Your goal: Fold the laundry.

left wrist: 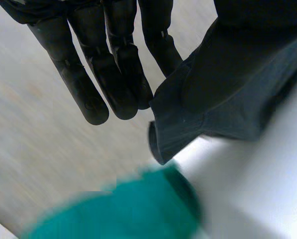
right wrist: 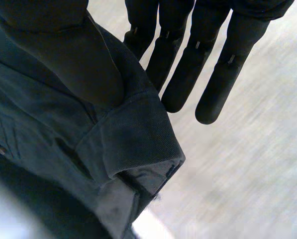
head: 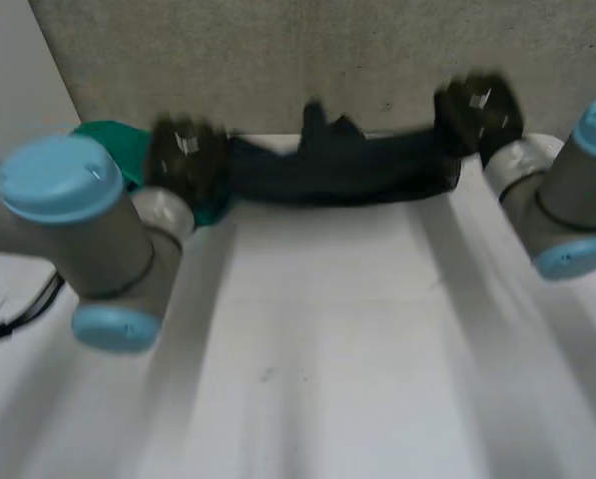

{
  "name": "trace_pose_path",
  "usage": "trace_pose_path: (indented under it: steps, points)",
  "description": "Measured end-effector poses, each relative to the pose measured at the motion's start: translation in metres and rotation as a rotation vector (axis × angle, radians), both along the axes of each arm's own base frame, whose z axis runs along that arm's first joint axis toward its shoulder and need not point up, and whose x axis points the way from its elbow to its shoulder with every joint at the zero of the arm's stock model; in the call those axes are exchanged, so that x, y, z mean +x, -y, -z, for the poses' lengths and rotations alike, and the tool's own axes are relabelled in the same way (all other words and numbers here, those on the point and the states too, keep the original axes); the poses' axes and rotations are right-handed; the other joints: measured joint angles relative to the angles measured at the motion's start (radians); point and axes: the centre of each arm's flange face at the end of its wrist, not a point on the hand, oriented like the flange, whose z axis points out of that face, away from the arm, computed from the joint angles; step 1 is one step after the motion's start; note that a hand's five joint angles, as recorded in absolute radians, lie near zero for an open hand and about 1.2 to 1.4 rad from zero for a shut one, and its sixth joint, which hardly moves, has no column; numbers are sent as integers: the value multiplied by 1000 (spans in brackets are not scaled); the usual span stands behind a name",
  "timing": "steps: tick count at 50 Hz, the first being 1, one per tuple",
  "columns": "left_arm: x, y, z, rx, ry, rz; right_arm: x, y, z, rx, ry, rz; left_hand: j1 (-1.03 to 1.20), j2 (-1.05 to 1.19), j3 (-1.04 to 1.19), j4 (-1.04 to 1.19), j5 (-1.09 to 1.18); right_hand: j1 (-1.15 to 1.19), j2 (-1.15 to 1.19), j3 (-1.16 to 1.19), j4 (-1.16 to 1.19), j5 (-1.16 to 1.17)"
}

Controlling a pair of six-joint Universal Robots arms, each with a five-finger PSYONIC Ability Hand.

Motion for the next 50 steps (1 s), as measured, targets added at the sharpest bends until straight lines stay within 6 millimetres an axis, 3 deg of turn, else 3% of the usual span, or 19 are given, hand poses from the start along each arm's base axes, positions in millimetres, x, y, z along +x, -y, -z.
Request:
trace_pose_path:
  steps: [5, 8, 18, 24, 28, 30, 31, 35, 40, 43, 50]
  points:
    - [5, -36, 45, 195, 125, 22, -5, -24, 48, 196, -172, -10, 0, 0, 0, 0, 0, 0, 0, 0, 0, 0]
    - [12, -58, 48, 257, 174, 26, -11, -46, 57, 266, -274, -22, 0, 0, 0, 0, 0, 0, 0, 0, 0, 0]
    - [53, -130, 8, 376, 293, 52, -35, -117, 31, 425, -420, -53, 0, 0, 0, 0, 0, 0, 0, 0, 0, 0]
    - [71, -185, 4, 500, 420, 150, -51, -171, 19, 542, -544, -107, 0, 0, 0, 0, 0, 0, 0, 0, 0, 0]
    - [72, -201, 6, 519, 453, 205, -58, -197, 23, 585, -642, -158, 0, 0, 0, 0, 0, 0, 2, 0, 0, 0]
    - [70, -202, 6, 506, 448, 216, -59, -202, 26, 588, -664, -170, -228, -234, -231, -239, -209, 0, 2, 0, 0, 0]
    - [67, -200, 6, 491, 437, 219, -59, -204, 28, 587, -671, -174, -477, -479, -472, -467, -431, 0, 2, 0, 0, 0]
    - [57, -186, 2, 427, 387, 210, -59, -204, 34, 570, -669, -171, -731, -763, -755, -780, -742, 0, 2, 3, 0, 0]
    - [41, -145, -5, 307, 280, 161, -57, -199, 40, 548, -617, -152, -785, -837, -830, -853, -820, 0, 2, 3, 0, 0]
    - [30, -105, -6, 222, 204, 130, -55, -195, 43, 532, -575, -142, -785, -837, -830, -851, -817, 0, 2, 3, 0, 5]
    - [11, -34, 18, 178, 138, 172, -52, -191, 46, 501, -538, -133, -694, -751, -748, -755, -711, 0, 2, 3, 0, 9]
